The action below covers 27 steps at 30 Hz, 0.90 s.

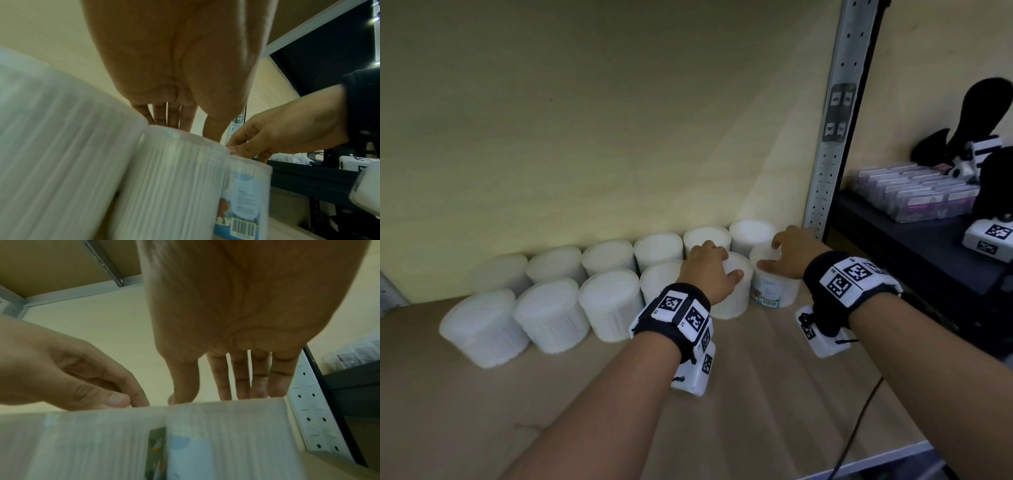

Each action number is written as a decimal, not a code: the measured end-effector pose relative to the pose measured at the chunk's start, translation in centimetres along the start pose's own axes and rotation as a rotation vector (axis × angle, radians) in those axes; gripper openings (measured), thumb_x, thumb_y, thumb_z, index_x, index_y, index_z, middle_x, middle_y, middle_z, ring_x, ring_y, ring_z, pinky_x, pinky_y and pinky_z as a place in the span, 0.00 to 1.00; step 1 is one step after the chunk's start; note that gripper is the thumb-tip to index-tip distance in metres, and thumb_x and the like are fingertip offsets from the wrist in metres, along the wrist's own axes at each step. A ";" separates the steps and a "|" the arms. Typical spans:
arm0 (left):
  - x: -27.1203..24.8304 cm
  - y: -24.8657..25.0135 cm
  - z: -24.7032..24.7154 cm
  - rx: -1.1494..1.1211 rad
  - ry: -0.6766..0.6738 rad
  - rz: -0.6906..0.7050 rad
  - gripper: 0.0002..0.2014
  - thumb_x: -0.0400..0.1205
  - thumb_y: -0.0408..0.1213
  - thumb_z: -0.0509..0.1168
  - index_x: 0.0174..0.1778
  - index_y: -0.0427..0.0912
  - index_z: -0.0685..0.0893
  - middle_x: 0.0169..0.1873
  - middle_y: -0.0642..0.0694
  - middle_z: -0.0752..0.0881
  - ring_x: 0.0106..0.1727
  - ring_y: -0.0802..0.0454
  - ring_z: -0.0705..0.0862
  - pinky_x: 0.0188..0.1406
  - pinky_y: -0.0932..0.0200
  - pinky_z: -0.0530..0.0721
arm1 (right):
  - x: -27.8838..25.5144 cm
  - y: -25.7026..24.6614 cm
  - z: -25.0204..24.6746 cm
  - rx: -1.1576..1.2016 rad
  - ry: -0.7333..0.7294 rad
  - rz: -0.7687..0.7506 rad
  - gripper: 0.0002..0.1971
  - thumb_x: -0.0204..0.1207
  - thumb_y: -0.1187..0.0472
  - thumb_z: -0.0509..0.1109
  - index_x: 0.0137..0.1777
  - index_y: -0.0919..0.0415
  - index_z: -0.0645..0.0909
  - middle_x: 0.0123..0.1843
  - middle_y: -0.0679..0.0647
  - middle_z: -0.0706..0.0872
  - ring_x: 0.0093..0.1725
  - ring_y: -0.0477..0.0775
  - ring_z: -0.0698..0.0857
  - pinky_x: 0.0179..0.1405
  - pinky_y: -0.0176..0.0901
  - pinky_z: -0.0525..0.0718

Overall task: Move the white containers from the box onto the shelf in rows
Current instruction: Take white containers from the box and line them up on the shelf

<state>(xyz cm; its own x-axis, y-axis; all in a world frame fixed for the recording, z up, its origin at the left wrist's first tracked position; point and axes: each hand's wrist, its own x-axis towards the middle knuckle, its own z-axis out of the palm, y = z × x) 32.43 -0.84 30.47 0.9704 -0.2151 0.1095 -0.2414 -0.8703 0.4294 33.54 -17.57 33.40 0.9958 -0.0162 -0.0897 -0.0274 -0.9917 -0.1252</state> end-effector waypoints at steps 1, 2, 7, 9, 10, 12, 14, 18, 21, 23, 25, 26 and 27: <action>0.0 0.0 0.0 0.000 0.001 0.000 0.25 0.81 0.50 0.65 0.70 0.39 0.77 0.67 0.42 0.76 0.71 0.44 0.72 0.68 0.51 0.74 | 0.0 0.0 -0.1 0.003 -0.001 -0.007 0.32 0.77 0.39 0.64 0.73 0.62 0.73 0.71 0.62 0.73 0.72 0.63 0.72 0.69 0.51 0.74; 0.0 0.0 0.0 -0.001 0.001 0.001 0.25 0.81 0.50 0.65 0.70 0.39 0.77 0.67 0.42 0.76 0.71 0.44 0.72 0.68 0.51 0.74 | -0.1 0.1 -0.2 0.006 -0.004 -0.014 0.32 0.77 0.39 0.65 0.73 0.61 0.73 0.71 0.61 0.73 0.72 0.62 0.72 0.69 0.51 0.73; 0.0 0.0 0.0 -0.003 -0.004 0.000 0.25 0.81 0.50 0.65 0.70 0.39 0.77 0.67 0.42 0.75 0.71 0.44 0.72 0.68 0.50 0.74 | -0.6 0.0 -0.9 0.034 -0.049 -0.049 0.30 0.78 0.46 0.68 0.77 0.57 0.70 0.76 0.57 0.71 0.75 0.59 0.72 0.72 0.47 0.71; 0.0 0.0 0.0 -0.002 -0.006 0.002 0.25 0.81 0.50 0.65 0.70 0.39 0.77 0.67 0.42 0.75 0.70 0.44 0.72 0.68 0.50 0.74 | -0.8 0.0 -1.3 0.046 -0.073 -0.068 0.27 0.78 0.51 0.69 0.76 0.55 0.72 0.76 0.55 0.71 0.75 0.57 0.71 0.73 0.45 0.70; 0.0 0.1 0.0 0.001 -0.008 0.001 0.25 0.81 0.50 0.65 0.71 0.39 0.77 0.67 0.42 0.75 0.71 0.44 0.72 0.68 0.50 0.74 | -0.9 0.0 -1.4 0.052 -0.084 -0.080 0.25 0.78 0.54 0.70 0.76 0.53 0.73 0.77 0.55 0.70 0.76 0.57 0.71 0.73 0.44 0.70; 0.0 0.2 0.0 0.014 -0.012 -0.002 0.25 0.81 0.50 0.64 0.71 0.39 0.76 0.68 0.42 0.75 0.71 0.43 0.72 0.68 0.50 0.74 | -1.0 0.0 -1.6 0.077 -0.100 -0.094 0.23 0.78 0.61 0.70 0.74 0.51 0.76 0.77 0.55 0.70 0.76 0.56 0.70 0.71 0.42 0.71; 0.0 0.3 0.1 0.051 -0.017 -0.001 0.25 0.82 0.50 0.63 0.71 0.40 0.75 0.68 0.41 0.74 0.70 0.43 0.72 0.68 0.49 0.74 | -1.0 0.1 -1.6 0.135 -0.082 -0.097 0.22 0.76 0.65 0.69 0.71 0.52 0.79 0.76 0.55 0.71 0.75 0.57 0.72 0.67 0.40 0.73; -0.1 0.4 0.0 0.073 -0.033 -0.001 0.25 0.83 0.49 0.62 0.72 0.40 0.74 0.69 0.41 0.74 0.71 0.42 0.71 0.69 0.49 0.73 | -0.8 0.2 -1.4 0.135 0.041 -0.052 0.22 0.76 0.55 0.69 0.70 0.57 0.79 0.74 0.56 0.75 0.73 0.58 0.75 0.70 0.44 0.73; -0.1 0.5 -0.1 0.069 -0.032 -0.004 0.25 0.83 0.49 0.62 0.73 0.40 0.74 0.69 0.41 0.73 0.71 0.43 0.71 0.69 0.50 0.73 | -0.6 0.0 -0.8 0.017 0.011 0.013 0.30 0.78 0.41 0.65 0.72 0.61 0.75 0.72 0.61 0.75 0.72 0.62 0.74 0.72 0.50 0.72; -0.2 0.5 -0.1 0.067 -0.030 -0.006 0.25 0.83 0.49 0.62 0.73 0.40 0.74 0.69 0.42 0.73 0.71 0.43 0.70 0.69 0.49 0.73 | -0.5 0.0 -0.4 -0.015 -0.004 0.022 0.32 0.78 0.39 0.63 0.72 0.62 0.73 0.71 0.62 0.74 0.72 0.63 0.73 0.71 0.51 0.71; -0.2 0.6 0.0 0.064 -0.029 -0.006 0.25 0.83 0.49 0.62 0.73 0.40 0.74 0.69 0.42 0.73 0.71 0.43 0.70 0.70 0.49 0.73 | -0.3 0.0 -0.3 -0.012 -0.007 0.015 0.32 0.78 0.39 0.63 0.73 0.62 0.72 0.72 0.62 0.73 0.72 0.64 0.72 0.71 0.51 0.71; -0.2 0.6 0.0 0.064 -0.029 -0.006 0.25 0.83 0.49 0.62 0.73 0.39 0.74 0.69 0.42 0.74 0.71 0.43 0.70 0.70 0.49 0.73 | -0.4 -0.1 -0.4 -0.010 -0.014 0.011 0.31 0.78 0.40 0.63 0.73 0.62 0.72 0.72 0.62 0.73 0.72 0.63 0.71 0.71 0.50 0.71; -0.2 0.5 0.0 0.063 -0.030 -0.006 0.25 0.83 0.49 0.62 0.73 0.39 0.74 0.69 0.42 0.74 0.71 0.43 0.70 0.70 0.49 0.73 | -0.4 -0.1 -0.5 -0.009 -0.020 0.004 0.30 0.79 0.42 0.63 0.74 0.62 0.72 0.72 0.62 0.73 0.73 0.63 0.72 0.71 0.50 0.71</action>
<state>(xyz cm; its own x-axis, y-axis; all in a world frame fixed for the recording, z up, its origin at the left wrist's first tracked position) 32.08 -1.26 30.71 0.9717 -0.2225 0.0799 -0.2361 -0.8974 0.3728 33.18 -17.55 33.98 0.9937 -0.0180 -0.1102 -0.0309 -0.9928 -0.1160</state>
